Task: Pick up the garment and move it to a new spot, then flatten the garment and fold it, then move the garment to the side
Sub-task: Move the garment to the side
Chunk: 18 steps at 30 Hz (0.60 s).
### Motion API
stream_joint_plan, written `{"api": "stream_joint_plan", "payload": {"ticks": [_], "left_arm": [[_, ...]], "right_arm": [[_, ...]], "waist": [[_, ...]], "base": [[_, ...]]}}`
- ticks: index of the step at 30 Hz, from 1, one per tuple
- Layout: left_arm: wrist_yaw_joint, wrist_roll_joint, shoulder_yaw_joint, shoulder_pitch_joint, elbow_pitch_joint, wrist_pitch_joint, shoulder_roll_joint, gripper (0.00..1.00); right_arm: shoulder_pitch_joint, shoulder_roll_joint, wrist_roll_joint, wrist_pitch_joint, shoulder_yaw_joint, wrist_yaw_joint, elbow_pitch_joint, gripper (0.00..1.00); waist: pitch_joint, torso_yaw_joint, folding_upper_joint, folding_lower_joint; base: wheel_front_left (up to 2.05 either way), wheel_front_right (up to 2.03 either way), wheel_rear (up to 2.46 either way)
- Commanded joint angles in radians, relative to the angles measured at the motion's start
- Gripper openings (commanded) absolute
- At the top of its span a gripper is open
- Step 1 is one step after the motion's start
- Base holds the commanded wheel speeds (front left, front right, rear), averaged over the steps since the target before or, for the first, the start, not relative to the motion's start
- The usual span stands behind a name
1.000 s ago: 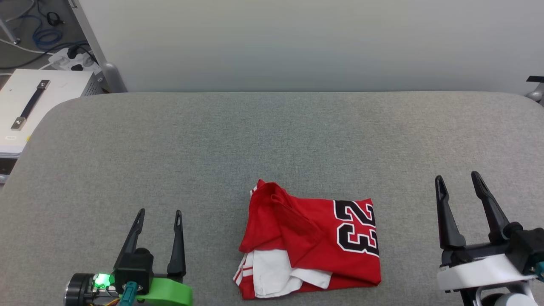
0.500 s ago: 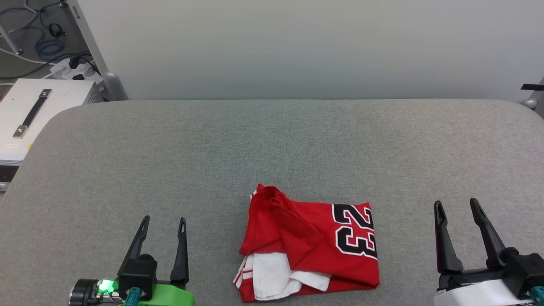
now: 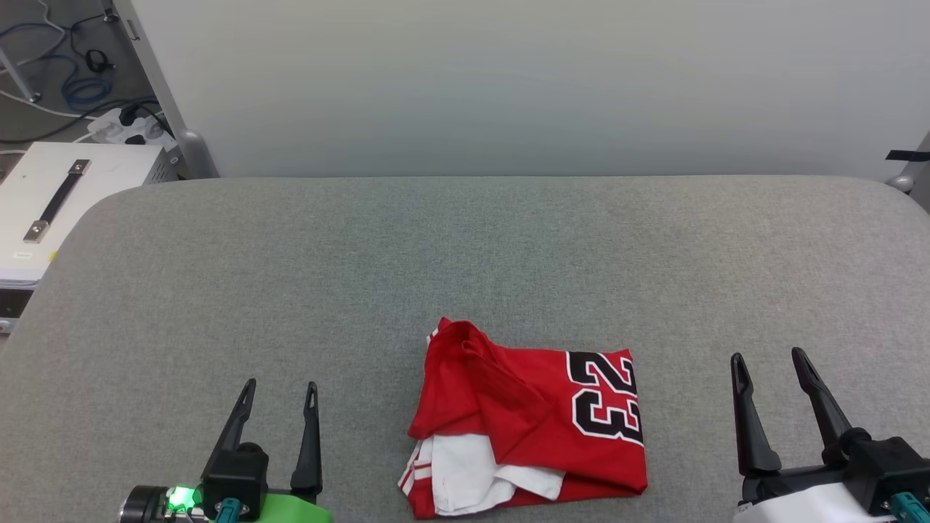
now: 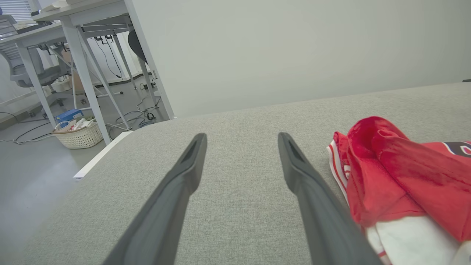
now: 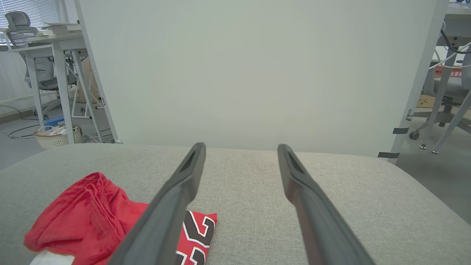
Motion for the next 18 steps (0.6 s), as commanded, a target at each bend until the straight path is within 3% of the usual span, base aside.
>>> {"api": "stream_joint_plan", "payload": {"ticks": [1,8,12,18], "left_arm": [[-0.006,-0.003,0.002,0.011,0.003,-0.006,0.003,1.00],[-0.004,-0.003,0.003,0.006,0.007,-0.006,0.001,1.00],[-0.004,-0.005,0.008,0.002,0.006,-0.006,0.001,1.00],[-0.005,-0.004,0.007,-0.016,0.004,-0.006,-0.001,1.00]], "right_arm": [[0.010,0.006,-0.006,-0.006,0.001,-0.001,0.005,1.00],[-0.051,-0.025,0.004,-0.006,-0.010,-0.001,0.006,1.00],[-0.158,-0.099,0.031,0.001,-0.017,-0.001,0.020,1.00],[-0.346,-0.208,0.126,0.161,0.037,-0.001,0.034,1.00]], "waist": [[0.001,0.000,0.0000,0.0001],[0.004,0.003,0.0000,0.0001],[0.013,0.005,0.0000,0.0001],[0.036,0.020,0.0000,0.0001]], "base": [[0.00,0.00,0.00],[0.00,0.00,0.00],[0.00,0.00,0.00],[0.00,0.00,0.00]]}}
